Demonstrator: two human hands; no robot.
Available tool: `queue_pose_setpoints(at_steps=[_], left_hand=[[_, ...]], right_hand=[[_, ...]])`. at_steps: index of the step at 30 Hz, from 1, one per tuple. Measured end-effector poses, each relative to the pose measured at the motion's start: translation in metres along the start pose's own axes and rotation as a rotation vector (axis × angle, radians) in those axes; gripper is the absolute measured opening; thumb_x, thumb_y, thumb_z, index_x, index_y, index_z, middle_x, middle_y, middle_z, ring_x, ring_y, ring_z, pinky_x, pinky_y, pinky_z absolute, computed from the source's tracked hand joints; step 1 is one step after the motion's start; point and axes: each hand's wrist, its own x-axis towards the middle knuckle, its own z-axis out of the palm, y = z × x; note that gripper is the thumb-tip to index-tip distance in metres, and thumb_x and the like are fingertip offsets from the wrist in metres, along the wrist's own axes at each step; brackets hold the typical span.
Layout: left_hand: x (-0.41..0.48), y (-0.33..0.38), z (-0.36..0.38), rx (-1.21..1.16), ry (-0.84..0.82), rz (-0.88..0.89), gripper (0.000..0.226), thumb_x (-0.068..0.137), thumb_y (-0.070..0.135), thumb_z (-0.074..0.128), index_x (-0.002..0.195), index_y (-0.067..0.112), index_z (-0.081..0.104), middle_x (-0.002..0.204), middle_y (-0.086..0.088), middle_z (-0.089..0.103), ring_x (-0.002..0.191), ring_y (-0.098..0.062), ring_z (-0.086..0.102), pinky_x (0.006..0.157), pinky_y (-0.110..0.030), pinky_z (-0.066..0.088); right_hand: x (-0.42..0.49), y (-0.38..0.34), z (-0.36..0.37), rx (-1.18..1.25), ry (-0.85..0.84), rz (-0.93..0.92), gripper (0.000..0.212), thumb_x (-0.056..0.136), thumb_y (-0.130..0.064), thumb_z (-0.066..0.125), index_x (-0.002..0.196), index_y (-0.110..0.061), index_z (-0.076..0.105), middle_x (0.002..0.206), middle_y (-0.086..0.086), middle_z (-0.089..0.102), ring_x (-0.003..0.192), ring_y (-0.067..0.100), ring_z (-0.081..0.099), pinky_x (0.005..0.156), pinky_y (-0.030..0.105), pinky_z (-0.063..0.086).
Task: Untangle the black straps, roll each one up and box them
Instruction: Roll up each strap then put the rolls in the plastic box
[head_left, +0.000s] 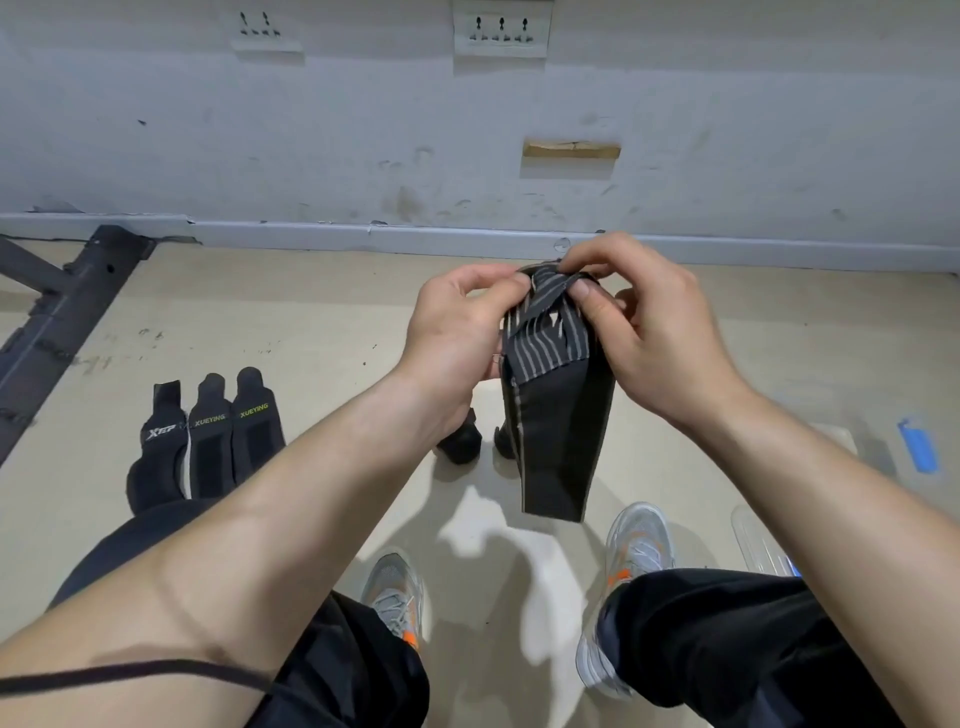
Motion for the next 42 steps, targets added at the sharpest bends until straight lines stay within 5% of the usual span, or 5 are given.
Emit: queue_pose_setpoints(at_steps=[8,17,32,38,42], left_hand=[[-0.004,0.005,-0.003,-0.039,0.026,0.01,0.006,0.097,0.019,0.065,0.102,0.015,0.065,0.085,-0.002,0.07,0.053,-0.014,0.063,0.046,-0.023,0.048],[-0.004,0.003,-0.001,0.07,-0.017,0.179,0.01,0.095,0.017,0.069,0.09,0.017,0.061,0.073,0.004,0.068,0.067,-0.012,0.066,0.067,-0.035,0.053],[-0.003,-0.01,0.0,0.439,0.073,0.436,0.016,0.097,0.021,0.06,0.093,0.023,0.045,0.073,-0.016,0.07,0.066,-0.034,0.061,0.063,-0.049,0.05],[0.002,-0.007,-0.002,0.473,0.079,0.45,0.02,0.09,0.021,0.069,0.088,0.023,0.049,0.083,0.009,0.064,0.059,-0.001,0.05,0.06,-0.021,0.038],[0.004,-0.005,-0.004,0.412,0.044,0.448,0.02,0.089,0.027,0.074,0.103,0.026,0.06,0.091,0.011,0.068,0.071,-0.008,0.062,0.07,-0.026,0.05]], right_hand=[[-0.001,-0.001,0.003,-0.127,0.029,-0.037,0.01,0.095,-0.012,0.065,0.102,-0.016,0.071,0.094,-0.008,0.062,0.072,-0.013,0.05,0.072,0.007,0.034],[-0.002,-0.011,0.007,-0.154,0.144,0.129,0.014,0.089,-0.023,0.064,0.094,-0.028,0.052,0.082,-0.01,0.06,0.065,0.011,0.055,0.064,0.036,0.045],[0.0,-0.012,0.009,-0.152,0.184,0.067,0.006,0.089,-0.019,0.068,0.093,-0.019,0.063,0.082,-0.01,0.064,0.064,0.013,0.055,0.067,0.038,0.05],[0.003,-0.011,0.007,-0.065,0.172,0.1,0.009,0.088,-0.013,0.069,0.089,-0.017,0.062,0.078,-0.01,0.06,0.061,0.007,0.051,0.06,0.023,0.043],[0.005,-0.009,0.004,0.019,0.147,0.179,0.014,0.087,-0.015,0.071,0.085,-0.022,0.059,0.077,-0.011,0.06,0.051,0.01,0.046,0.054,0.019,0.038]])
